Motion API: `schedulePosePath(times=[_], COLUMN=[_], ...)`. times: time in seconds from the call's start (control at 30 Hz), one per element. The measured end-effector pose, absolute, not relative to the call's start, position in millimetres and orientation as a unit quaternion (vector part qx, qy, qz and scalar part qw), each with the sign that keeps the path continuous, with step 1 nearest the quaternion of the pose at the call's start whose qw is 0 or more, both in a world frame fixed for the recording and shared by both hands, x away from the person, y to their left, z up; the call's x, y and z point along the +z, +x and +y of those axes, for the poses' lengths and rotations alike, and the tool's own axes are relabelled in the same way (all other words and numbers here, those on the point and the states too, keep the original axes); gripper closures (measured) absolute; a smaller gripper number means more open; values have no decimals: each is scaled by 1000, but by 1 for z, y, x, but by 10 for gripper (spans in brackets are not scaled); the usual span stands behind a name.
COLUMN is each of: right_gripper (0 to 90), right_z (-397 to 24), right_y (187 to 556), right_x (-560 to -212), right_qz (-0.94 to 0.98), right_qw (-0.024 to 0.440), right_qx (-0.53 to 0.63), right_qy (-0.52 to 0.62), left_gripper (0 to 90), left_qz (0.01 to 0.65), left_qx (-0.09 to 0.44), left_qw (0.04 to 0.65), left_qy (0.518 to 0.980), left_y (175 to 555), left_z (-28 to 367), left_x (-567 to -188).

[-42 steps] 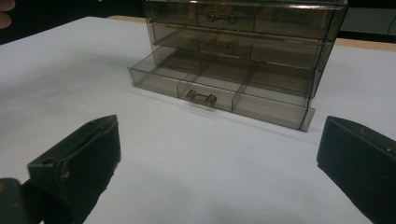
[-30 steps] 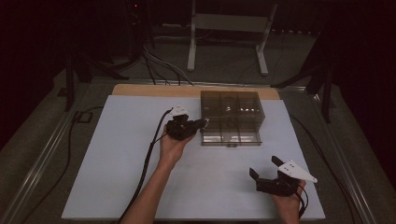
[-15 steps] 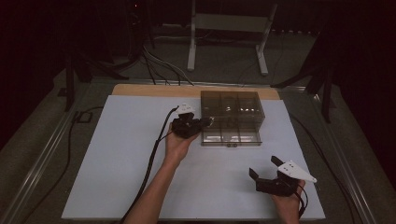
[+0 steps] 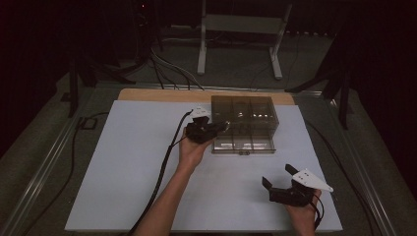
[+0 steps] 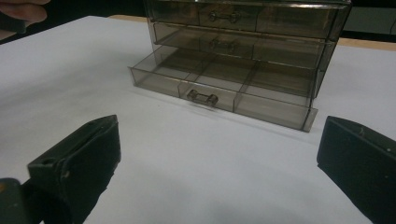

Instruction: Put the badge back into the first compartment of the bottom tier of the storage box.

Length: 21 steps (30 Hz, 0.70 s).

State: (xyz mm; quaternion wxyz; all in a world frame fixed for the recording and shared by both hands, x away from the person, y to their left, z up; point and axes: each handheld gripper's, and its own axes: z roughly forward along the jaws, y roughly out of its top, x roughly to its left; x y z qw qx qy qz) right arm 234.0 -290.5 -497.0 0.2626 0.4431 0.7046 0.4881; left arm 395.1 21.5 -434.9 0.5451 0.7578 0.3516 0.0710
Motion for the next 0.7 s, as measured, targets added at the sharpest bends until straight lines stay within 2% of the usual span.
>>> schedulePosePath(times=[0.7], right_gripper=[0], right_z=[-289], right_y=[235], right_x=[-497], right_qz=[709], right_qw=[263], right_qx=[485], right_qy=[439], left_gripper=[884], left_qz=[356], left_qx=[61], left_qw=[540], left_qy=[760], left_y=[403], left_z=[-3], left_x=[-441])
